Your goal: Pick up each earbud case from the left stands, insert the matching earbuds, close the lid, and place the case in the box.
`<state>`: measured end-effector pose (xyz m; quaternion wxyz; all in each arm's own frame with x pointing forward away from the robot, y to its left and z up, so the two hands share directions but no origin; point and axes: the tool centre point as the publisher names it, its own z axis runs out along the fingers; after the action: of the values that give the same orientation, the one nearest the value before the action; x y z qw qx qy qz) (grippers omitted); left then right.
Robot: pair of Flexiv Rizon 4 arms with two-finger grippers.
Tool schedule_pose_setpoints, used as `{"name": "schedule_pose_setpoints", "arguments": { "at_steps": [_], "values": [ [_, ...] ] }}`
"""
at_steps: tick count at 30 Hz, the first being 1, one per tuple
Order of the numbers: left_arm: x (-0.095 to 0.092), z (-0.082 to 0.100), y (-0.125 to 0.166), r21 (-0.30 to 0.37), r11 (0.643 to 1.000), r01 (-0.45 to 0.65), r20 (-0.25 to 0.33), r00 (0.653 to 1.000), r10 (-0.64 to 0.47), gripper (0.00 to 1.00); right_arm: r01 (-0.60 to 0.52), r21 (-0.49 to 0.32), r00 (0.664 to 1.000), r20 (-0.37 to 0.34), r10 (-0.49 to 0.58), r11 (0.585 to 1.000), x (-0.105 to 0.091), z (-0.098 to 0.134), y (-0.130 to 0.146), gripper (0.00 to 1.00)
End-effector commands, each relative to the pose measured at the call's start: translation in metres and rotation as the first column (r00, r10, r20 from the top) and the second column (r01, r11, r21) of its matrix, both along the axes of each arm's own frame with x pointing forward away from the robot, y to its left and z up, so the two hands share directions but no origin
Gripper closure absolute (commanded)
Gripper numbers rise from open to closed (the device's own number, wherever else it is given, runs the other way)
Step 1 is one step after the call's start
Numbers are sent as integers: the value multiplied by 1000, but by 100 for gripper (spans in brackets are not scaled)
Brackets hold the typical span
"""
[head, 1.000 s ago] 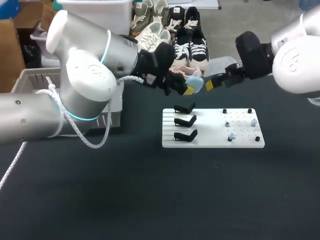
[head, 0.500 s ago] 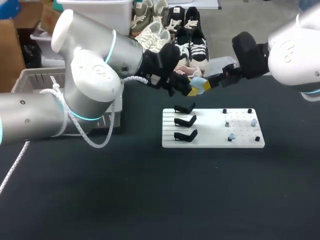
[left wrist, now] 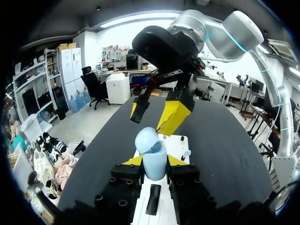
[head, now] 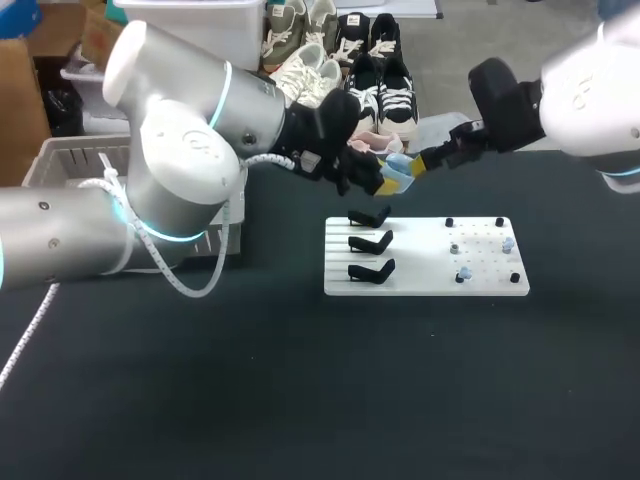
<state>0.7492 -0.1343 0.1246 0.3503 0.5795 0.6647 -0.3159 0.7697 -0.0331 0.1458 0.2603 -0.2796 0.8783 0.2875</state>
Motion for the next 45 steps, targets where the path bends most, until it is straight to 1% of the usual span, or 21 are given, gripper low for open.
{"name": "schedule_pose_setpoints", "arguments": {
  "at_steps": [1, 8, 14, 16, 19, 21, 26, 27, 32, 35, 37, 42, 45],
  "values": [
    [-4, 2, -2, 1, 1000, 5, 0, 1000, -5, 100, -7, -2, 1000, -2, 7, 1000, 7, 2, 0, 0],
    [-8, 1, 0, 1, 1000, 13, -4, 1000, -13, 100, -8, -14, 1000, 17, 8, 1000, 14, 11, -3, 0],
    [-11, 1, 4, -10, 1000, 8, -9, 1000, -8, 100, 0, -26, 999, 34, 1, 1000, 15, 17, -8, 0],
    [-11, 2, 8, -31, 1000, -1, -13, 1000, 0, 100, 16, -26, 999, 48, -15, 1000, 11, 21, -12, 0],
    [-11, 4, 13, -87, 996, -2, -11, 1000, 1, 100, 43, -33, 997, 58, -41, 999, 3, 25, -21, 0],
    [-12, 7, 17, -135, 991, 6, 4, 1000, -6, 100, 64, -40, 997, 55, -61, 997, -3, 25, -27, 0],
    [-20, 18, 23, -225, 974, 35, 41, 999, -27, 100, 119, -87, 993, 25, -118, 989, -17, 22, -43, 0],
    [-22, 21, 23, -235, 971, 42, 55, 998, -30, 100, 129, -88, 992, 21, -127, 988, -19, 22, -46, 0],
    [-29, 30, 18, -311, 946, 92, 83, 994, -70, 100, 163, -97, 987, 3, -163, 982, -33, 23, -59, 0],
    [-37, 34, 15, -341, 932, 127, 104, 990, -97, 100, 179, -105, 984, -3, -180, 978, -40, 25, -66, 0],
    [-41, 33, 12, -349, 926, 140, 109, 988, -109, 100, 188, -108, 982, -6, -190, 976, -44, 26, -71, 0],
    [-49, 28, 6, -391, 906, 162, 107, 986, -130, 100, 201, -115, 979, -7, -203, 973, -49, 29, -80, 0],
    [-56, 21, 2, -387, 902, 193, 120, 980, -158, 100, 204, -126, 978, -10, -207, 971, -51, 30, -84, 0]
  ]
}}
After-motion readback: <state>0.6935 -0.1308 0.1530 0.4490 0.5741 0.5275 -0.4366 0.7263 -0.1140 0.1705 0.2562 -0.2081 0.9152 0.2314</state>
